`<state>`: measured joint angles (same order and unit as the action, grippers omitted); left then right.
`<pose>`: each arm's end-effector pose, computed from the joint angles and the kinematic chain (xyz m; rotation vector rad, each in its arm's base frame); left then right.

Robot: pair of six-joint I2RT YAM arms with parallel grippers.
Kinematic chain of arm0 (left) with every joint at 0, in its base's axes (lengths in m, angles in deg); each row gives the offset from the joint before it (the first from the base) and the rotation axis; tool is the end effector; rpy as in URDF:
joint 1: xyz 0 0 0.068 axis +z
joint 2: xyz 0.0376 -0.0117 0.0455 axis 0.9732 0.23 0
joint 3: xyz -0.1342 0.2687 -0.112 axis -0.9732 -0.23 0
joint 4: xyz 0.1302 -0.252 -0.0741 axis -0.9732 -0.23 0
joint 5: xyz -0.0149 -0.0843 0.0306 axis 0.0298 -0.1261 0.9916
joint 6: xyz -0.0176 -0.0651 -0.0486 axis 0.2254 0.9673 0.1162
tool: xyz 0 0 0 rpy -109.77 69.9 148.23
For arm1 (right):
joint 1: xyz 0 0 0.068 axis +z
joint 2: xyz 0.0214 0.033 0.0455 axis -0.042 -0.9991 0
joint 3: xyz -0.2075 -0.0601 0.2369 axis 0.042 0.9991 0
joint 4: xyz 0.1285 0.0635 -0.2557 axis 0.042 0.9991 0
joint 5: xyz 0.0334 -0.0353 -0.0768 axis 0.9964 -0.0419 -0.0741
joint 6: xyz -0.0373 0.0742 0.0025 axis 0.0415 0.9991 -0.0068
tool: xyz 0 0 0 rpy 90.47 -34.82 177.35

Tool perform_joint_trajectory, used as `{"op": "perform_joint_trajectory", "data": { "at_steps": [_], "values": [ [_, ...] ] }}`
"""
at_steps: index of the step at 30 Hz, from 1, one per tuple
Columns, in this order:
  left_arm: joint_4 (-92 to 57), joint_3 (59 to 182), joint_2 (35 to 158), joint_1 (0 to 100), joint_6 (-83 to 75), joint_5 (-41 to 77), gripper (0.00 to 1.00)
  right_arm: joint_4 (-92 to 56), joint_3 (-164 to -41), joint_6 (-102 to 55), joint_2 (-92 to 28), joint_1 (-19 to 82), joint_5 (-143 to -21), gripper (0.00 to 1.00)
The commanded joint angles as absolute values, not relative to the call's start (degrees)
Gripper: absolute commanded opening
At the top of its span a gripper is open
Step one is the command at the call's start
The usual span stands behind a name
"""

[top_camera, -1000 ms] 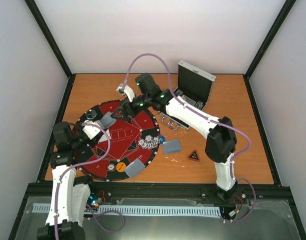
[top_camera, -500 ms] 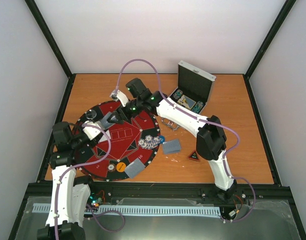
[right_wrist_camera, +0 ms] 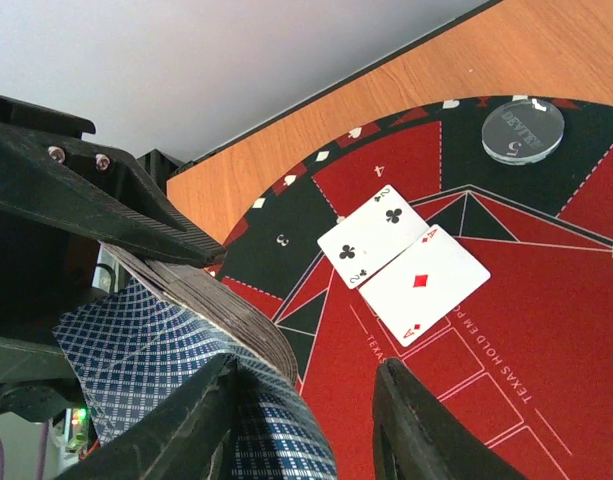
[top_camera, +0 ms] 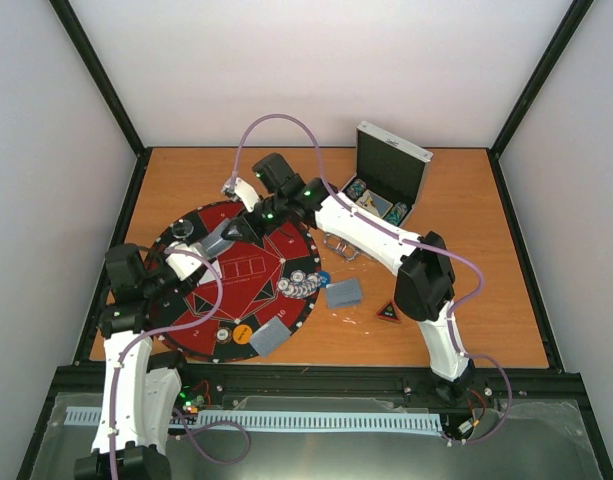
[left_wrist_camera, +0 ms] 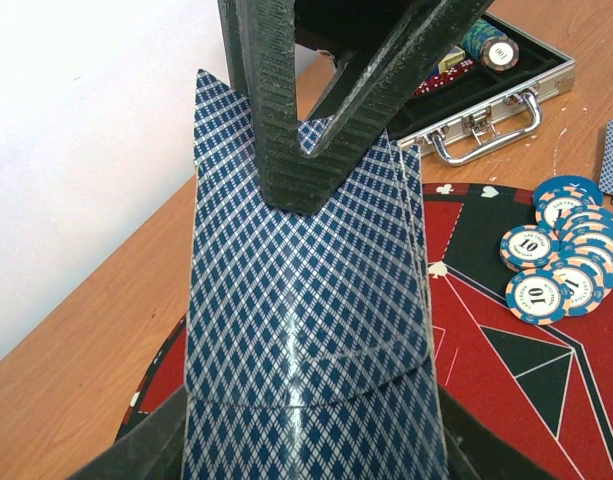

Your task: Distribute texas hold em gaming equipment

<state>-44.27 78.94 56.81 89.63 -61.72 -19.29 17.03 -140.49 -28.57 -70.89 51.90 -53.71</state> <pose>0.1653 -0.0153 0.2703 0.9713 1.6642 -0.1473 0.3310 0.4531 0.3250 -1.2802 2.0476 1.1631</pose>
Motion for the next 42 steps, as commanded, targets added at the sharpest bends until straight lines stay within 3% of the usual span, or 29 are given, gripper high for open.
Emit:
{"op": "perform_joint_trajectory", "data": {
  "at_steps": [1, 6, 10, 14, 28, 35, 42],
  "values": [
    [-42.8, 80.6, 55.9, 90.0, -62.8, -21.6, 0.39, 20.0, -142.3, -29.9, -69.1, 51.3, -55.4, 0.37],
    [-43.0, 80.7, 55.9, 90.0, -62.8, -21.3, 0.4, 21.1, -142.4, -30.6, -68.4, 51.3, -56.2, 0.32],
    [-42.9, 80.6, 55.9, 90.0, -62.7, -21.3, 0.4, 21.6, -142.7, -30.8, -68.1, 51.3, -56.6, 0.14],
    [-43.2, 80.7, 55.9, 90.0, -62.6, -20.9, 0.4, 22.9, -143.0, -31.6, -67.7, 51.3, -57.8, 0.03],
    [-38.0, 78.9, 57.9, 90.0, -41.5, -8.8, 0.39, 22.8, -141.6, -36.3, -59.3, 47.9, -71.3, 0.03],
    [-30.3, 76.5, 57.5, 90.0, -27.0, 7.3, 0.39, 3.7, -127.7, -48.0, -57.6, 49.1, -95.8, 0.03],
    [-26.9, 76.7, 56.6, 90.0, -20.8, 17.9, 0.37, -12.9, -124.4, -64.9, -70.7, 56.0, -101.8, 0.03]
  ]
}}
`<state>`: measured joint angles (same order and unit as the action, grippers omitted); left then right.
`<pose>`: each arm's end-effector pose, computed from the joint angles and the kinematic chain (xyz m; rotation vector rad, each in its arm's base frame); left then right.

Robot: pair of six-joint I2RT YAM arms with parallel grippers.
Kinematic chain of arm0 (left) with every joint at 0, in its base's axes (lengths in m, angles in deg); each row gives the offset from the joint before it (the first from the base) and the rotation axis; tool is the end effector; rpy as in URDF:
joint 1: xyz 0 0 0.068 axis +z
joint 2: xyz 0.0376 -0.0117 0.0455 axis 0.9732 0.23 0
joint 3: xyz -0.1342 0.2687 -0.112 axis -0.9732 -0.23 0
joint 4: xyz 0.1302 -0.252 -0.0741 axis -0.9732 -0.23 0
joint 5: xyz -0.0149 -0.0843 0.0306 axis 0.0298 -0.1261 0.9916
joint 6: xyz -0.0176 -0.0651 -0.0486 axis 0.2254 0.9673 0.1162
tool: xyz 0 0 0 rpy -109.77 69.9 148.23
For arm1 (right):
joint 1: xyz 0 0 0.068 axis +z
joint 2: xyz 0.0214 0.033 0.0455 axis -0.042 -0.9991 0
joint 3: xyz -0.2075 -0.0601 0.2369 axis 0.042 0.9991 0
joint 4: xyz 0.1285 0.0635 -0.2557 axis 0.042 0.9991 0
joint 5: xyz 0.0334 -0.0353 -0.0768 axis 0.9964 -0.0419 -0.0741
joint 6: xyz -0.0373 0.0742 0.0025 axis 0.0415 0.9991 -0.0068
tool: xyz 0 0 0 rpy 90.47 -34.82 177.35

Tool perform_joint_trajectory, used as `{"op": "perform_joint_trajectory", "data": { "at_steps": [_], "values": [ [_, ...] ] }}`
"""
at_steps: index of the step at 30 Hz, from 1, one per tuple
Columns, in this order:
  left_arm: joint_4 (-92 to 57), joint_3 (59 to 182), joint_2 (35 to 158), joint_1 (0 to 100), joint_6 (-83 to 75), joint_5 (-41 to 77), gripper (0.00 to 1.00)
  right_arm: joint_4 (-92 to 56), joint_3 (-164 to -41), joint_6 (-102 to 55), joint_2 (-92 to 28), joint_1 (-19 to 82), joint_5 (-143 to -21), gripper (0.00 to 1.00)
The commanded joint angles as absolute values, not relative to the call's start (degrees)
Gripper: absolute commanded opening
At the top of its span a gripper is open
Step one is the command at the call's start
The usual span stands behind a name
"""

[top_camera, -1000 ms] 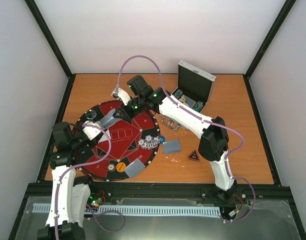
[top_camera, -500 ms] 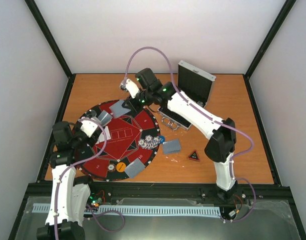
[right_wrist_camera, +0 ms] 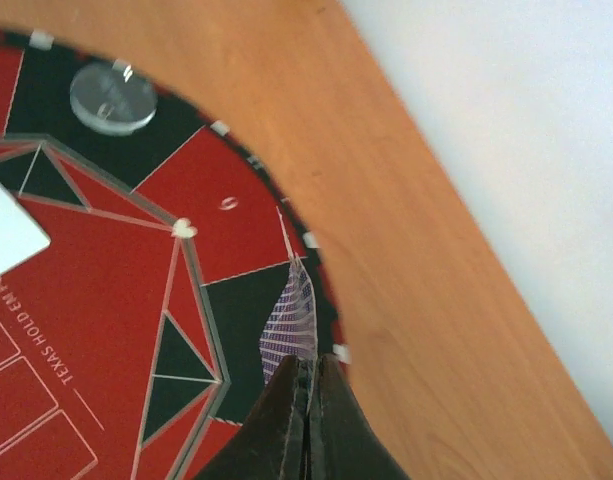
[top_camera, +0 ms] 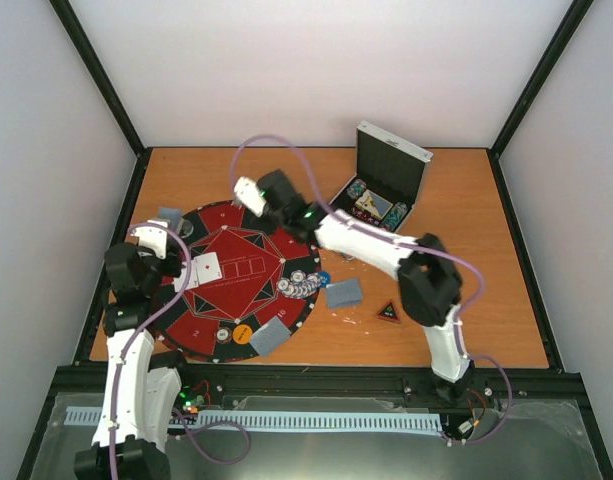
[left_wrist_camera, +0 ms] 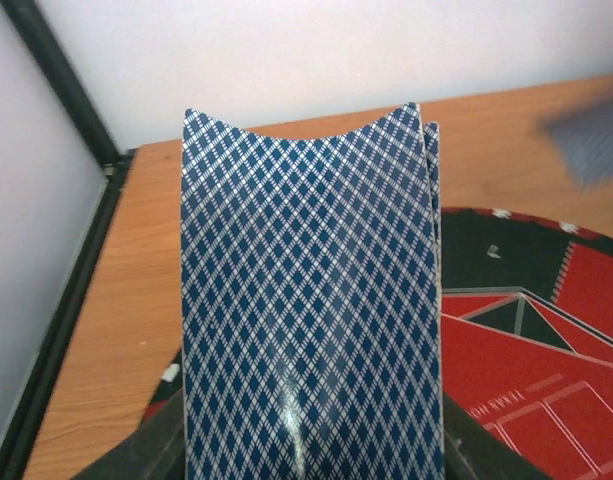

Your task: Distribute texas hold em gaming equipment

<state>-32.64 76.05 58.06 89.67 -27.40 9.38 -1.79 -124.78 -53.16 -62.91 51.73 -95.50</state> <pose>0.1878 0.0216 0.2629 0.1710 1.9315 -0.0015 0.3629 0.4110 0.3196 -1.1862 1.7405 0.1724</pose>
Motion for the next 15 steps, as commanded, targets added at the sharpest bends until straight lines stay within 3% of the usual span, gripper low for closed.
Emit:
{"op": "perform_joint_trajectory", "data": {
  "at_steps": [1, 9, 15],
  "values": [
    [-26.5, 76.8, 56.4, 90.0, -20.1, 18.8, 0.37, -13.4, -125.7, -66.5, -73.2, 57.3, -102.1, 0.03],
    [-25.8, 76.7, 55.9, 90.0, -20.2, 19.6, 0.37, -13.3, -134.6, -76.6, -88.3, 63.3, -109.7, 0.03],
    [-24.5, 76.2, 55.5, 90.0, -21.8, 20.2, 0.37, -8.4, -131.8, -77.9, -89.0, 66.2, -110.5, 0.03]
  ]
}}
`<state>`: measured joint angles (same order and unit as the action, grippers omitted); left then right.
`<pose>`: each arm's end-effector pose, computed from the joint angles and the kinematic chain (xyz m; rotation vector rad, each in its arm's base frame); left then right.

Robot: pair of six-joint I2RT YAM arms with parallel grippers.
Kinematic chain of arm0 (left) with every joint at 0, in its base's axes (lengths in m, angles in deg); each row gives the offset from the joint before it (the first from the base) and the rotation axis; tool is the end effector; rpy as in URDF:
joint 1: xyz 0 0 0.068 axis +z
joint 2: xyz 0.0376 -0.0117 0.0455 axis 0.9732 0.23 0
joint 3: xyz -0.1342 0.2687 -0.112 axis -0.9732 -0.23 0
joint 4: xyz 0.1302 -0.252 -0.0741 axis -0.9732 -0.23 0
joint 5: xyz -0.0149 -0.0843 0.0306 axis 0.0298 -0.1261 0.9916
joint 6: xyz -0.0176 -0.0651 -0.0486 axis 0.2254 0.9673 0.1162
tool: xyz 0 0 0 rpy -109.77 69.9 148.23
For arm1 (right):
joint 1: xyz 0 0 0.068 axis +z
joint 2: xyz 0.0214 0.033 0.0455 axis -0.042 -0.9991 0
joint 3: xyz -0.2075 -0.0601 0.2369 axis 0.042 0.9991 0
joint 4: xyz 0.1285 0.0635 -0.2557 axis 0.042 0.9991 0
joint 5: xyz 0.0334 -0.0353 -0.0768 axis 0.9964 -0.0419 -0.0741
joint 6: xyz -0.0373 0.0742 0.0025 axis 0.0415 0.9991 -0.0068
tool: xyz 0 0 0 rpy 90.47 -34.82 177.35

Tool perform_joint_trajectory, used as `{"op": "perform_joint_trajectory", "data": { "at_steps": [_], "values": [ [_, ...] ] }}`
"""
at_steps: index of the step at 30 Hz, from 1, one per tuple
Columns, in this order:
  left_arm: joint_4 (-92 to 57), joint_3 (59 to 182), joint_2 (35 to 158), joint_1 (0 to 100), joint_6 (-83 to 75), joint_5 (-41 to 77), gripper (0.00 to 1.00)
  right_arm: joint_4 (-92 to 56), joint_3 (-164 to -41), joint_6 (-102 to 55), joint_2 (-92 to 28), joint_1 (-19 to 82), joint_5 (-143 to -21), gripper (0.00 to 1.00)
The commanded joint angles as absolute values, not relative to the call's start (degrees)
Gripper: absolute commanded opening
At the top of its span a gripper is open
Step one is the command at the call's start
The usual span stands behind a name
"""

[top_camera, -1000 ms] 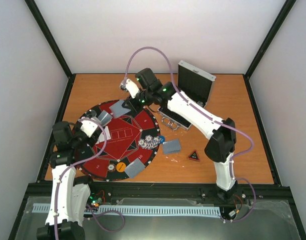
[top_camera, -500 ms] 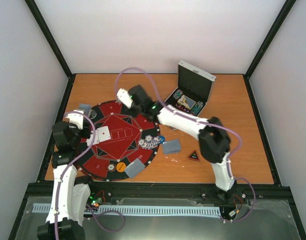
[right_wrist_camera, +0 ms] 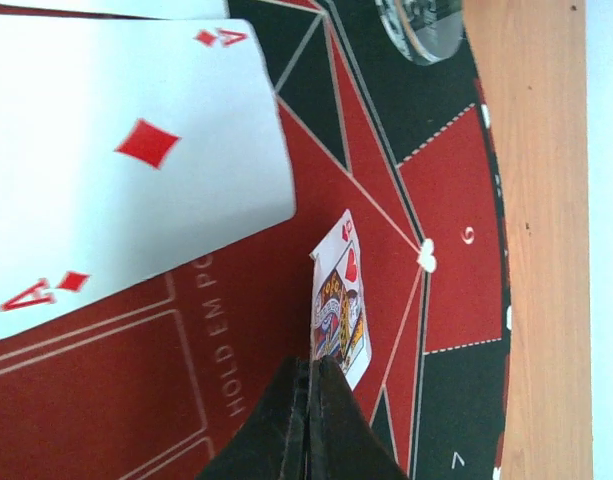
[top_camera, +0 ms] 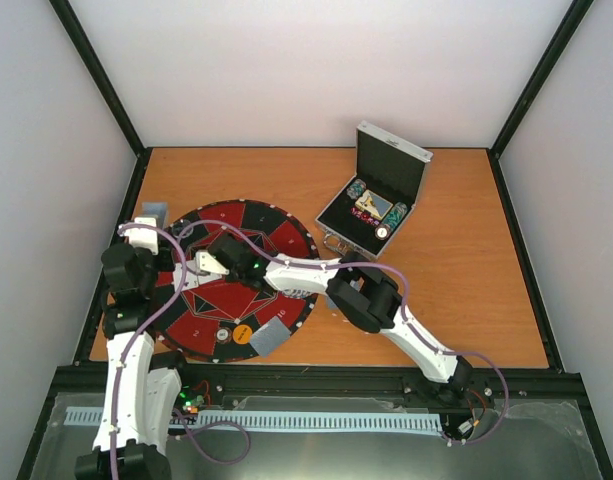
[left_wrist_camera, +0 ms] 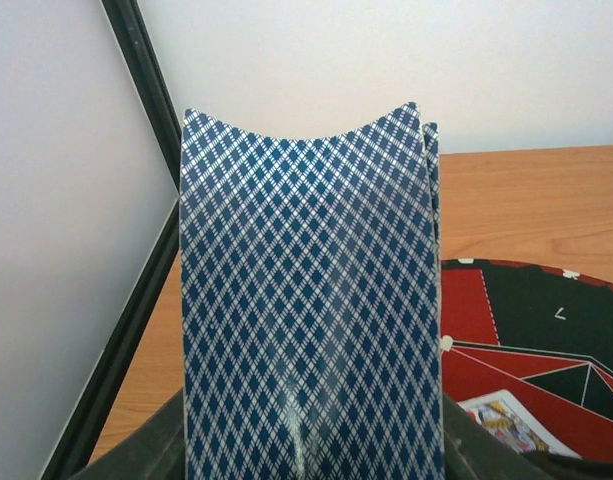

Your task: Distribute texas hold em gaming equipment

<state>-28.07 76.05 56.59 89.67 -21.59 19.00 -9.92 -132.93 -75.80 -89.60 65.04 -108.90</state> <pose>0.1872 0.0337 0.2773 -0.0264 1.8500 0.1129 0.3108 0.5484 0.1267 -1.7094 1.4599 -0.2219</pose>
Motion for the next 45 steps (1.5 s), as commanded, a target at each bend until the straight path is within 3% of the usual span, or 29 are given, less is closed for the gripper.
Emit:
{"op": "perform_joint_trajectory", "data": {
  "at_steps": [1, 13, 40, 41, 45],
  "values": [
    [-24.3, 76.1, 55.5, 90.0, -21.8, 20.3, 0.37, -7.5, -130.8, -77.0, -88.5, 66.3, -109.3, 0.03],
    [-23.8, 75.7, 55.5, 90.0, -22.2, 19.6, 0.37, 2.9, -133.1, -69.6, -89.6, 66.9, -103.7, 0.03],
    [-23.7, 75.5, 55.6, 90.0, -22.4, 19.0, 0.37, 4.4, -136.0, -69.5, -91.6, 68.1, -102.6, 0.03],
    [-23.6, 75.5, 55.6, 90.0, -22.4, 19.1, 0.37, 4.6, -136.0, -69.5, -91.6, 68.2, -102.8, 0.04],
    [-23.6, 75.3, 55.6, 90.0, -22.5, 19.0, 0.37, 5.5, -136.0, -69.3, -91.2, 68.2, -102.5, 0.24]
  ]
}}
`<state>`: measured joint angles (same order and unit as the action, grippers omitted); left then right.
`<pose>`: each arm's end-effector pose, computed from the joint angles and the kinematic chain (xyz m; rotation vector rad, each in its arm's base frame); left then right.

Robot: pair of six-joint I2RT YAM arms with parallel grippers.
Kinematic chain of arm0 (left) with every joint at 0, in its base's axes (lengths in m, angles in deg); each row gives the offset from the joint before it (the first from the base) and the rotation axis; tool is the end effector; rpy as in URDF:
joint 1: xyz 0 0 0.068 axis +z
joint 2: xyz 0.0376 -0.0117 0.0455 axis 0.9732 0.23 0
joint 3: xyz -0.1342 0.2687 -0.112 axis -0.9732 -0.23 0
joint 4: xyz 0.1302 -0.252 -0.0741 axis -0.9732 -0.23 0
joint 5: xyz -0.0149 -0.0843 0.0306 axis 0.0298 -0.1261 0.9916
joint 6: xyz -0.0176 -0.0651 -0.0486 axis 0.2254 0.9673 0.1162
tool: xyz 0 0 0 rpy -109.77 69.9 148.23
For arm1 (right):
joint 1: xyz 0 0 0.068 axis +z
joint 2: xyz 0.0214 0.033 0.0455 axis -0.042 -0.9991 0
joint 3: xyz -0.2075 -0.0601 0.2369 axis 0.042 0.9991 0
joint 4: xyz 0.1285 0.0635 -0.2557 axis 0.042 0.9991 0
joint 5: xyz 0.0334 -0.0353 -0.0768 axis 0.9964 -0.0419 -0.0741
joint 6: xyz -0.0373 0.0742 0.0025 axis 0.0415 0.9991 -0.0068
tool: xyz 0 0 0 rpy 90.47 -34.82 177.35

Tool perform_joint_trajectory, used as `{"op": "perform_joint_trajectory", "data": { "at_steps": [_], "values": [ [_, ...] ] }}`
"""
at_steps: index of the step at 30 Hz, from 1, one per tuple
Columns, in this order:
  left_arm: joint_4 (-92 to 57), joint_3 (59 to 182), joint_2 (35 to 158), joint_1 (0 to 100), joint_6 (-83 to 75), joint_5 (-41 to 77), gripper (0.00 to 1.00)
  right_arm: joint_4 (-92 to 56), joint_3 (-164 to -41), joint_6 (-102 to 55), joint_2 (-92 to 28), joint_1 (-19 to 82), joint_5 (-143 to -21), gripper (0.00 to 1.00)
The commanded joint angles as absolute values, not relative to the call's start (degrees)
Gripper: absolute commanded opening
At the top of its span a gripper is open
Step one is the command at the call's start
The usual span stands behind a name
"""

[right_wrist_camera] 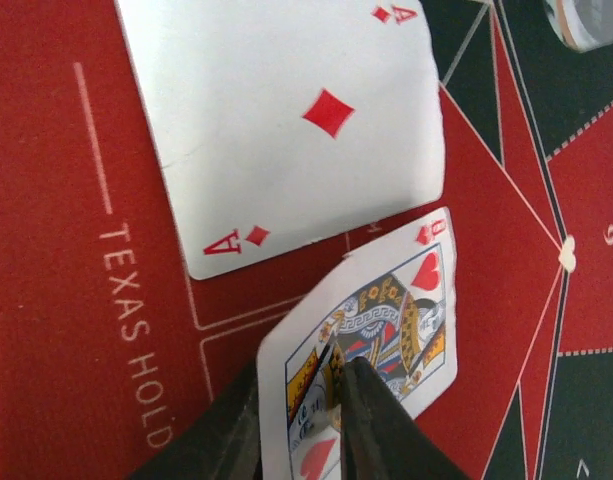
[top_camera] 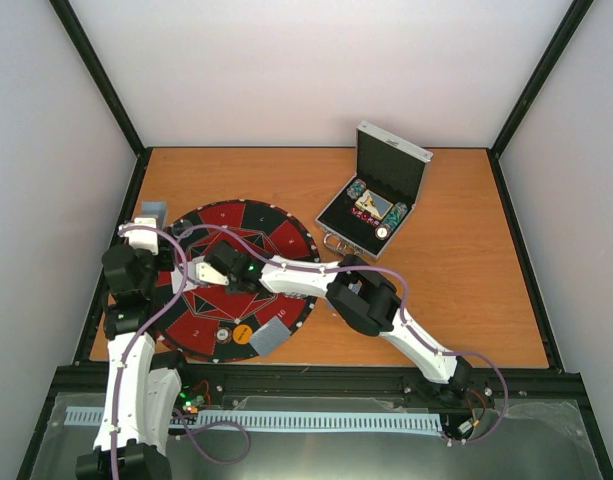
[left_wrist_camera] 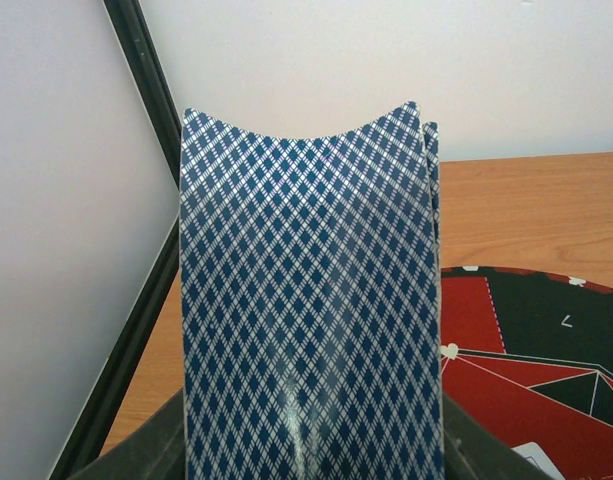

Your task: Distribute texas hold em gaming equipment

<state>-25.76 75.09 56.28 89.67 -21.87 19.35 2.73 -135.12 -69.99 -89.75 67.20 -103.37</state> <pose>0.1875 0.0342 0.2768 -0.0232 1.8219 0.1270 0.2779 0.5500 0.1159 -1.8600 1.5773 -0.1004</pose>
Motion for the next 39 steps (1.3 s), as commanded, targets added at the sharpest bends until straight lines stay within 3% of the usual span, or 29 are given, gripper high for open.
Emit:
{"op": "perform_joint_trajectory", "data": {
  "at_steps": [1, 9, 15, 20, 23, 26, 33, 39],
  "values": [
    [-23.6, 75.3, 55.6, 90.0, -22.4, 19.0, 0.37, 5.8, -136.0, -69.1, -91.0, 68.3, -102.1, 0.28],
    [-23.7, 75.5, 55.7, 90.0, -22.7, 19.1, 0.37, 7.5, -135.5, -68.1, -88.0, 69.2, -96.2, 0.37],
    [-23.6, 75.6, 55.8, 90.0, -22.8, 18.9, 0.37, 4.8, -130.9, -66.8, -83.2, 69.2, -91.1, 0.51],
    [-23.7, 75.7, 55.7, 90.0, -22.9, 18.8, 0.37, 4.1, -129.7, -64.5, -81.4, 68.7, -90.9, 0.52],
    [-23.8, 75.8, 55.7, 90.0, -23.2, 18.7, 0.37, 0.3, -125.2, -61.3, -77.0, 67.3, -88.2, 0.53],
    [-23.9, 76.0, 55.8, 90.0, -24.1, 17.5, 0.37, -4.5, -117.0, -57.9, -70.4, 64.7, -84.8, 0.61],
    [-27.6, 77.5, 56.4, 90.0, -31.6, 6.0, 0.37, -8.2, -104.5, -49.1, -54.5, 53.9, -79.5, 0.75],
    [-41.2, 79.9, 57.2, 90.0, -54.7, -16.4, 0.38, -8.7, -105.7, -38.4, -47.4, 45.4, -62.4, 0.87]
  ]
}}
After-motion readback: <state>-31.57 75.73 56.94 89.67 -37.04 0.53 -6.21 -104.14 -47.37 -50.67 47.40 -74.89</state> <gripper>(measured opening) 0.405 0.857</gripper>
